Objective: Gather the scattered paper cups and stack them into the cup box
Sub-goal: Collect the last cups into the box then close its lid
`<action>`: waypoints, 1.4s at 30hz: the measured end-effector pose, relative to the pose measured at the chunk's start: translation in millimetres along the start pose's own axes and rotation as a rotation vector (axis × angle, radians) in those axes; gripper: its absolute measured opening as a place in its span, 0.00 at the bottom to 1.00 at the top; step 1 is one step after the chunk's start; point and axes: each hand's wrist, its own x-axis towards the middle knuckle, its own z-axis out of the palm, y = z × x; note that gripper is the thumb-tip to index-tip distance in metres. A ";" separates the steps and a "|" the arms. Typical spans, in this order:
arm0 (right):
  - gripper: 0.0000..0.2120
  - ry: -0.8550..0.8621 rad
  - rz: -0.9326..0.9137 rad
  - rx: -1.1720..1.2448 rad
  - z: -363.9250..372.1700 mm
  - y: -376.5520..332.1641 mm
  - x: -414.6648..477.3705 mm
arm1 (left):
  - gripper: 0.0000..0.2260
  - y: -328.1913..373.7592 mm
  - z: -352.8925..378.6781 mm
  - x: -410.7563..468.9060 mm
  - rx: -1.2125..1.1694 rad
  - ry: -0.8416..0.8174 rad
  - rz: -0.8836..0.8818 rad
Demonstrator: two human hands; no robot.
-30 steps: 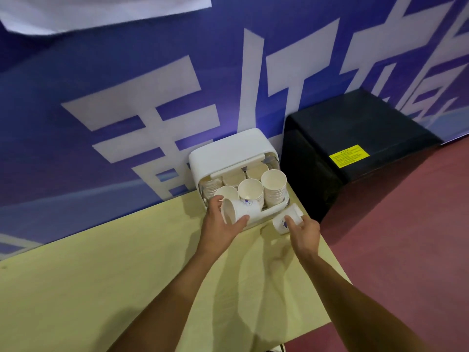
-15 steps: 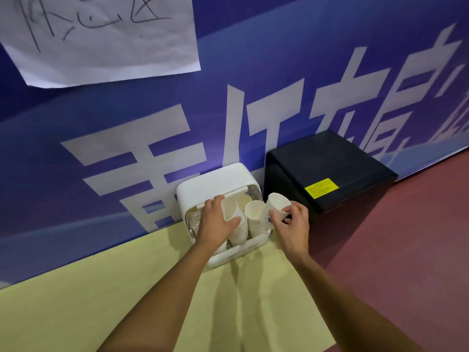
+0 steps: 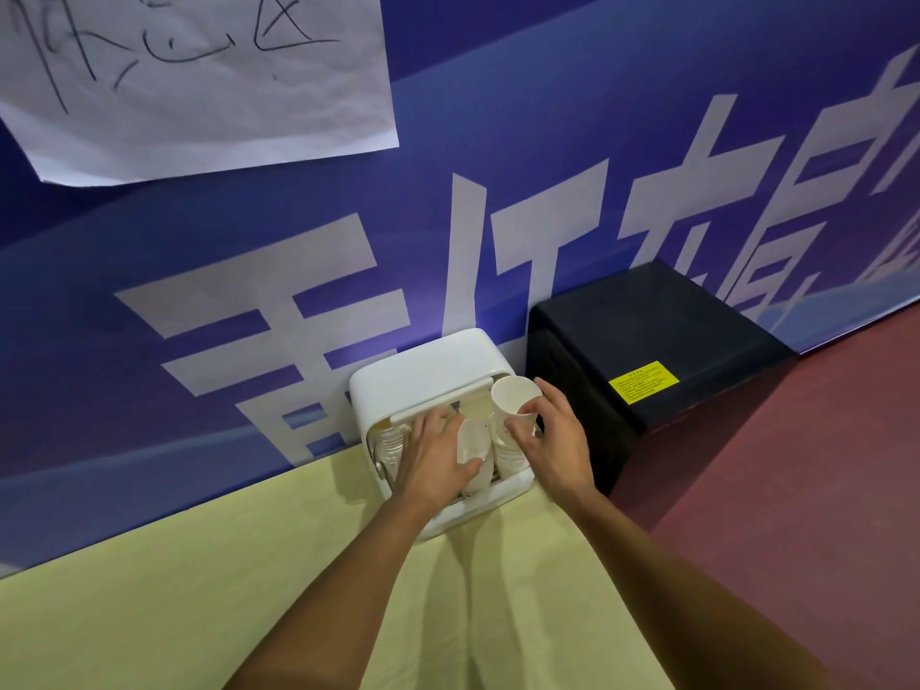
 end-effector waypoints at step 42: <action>0.23 -0.188 -0.261 -0.408 51.9 -24.3 34.3 | 0.15 -51.1 11.4 -58.8 -0.144 0.215 -0.087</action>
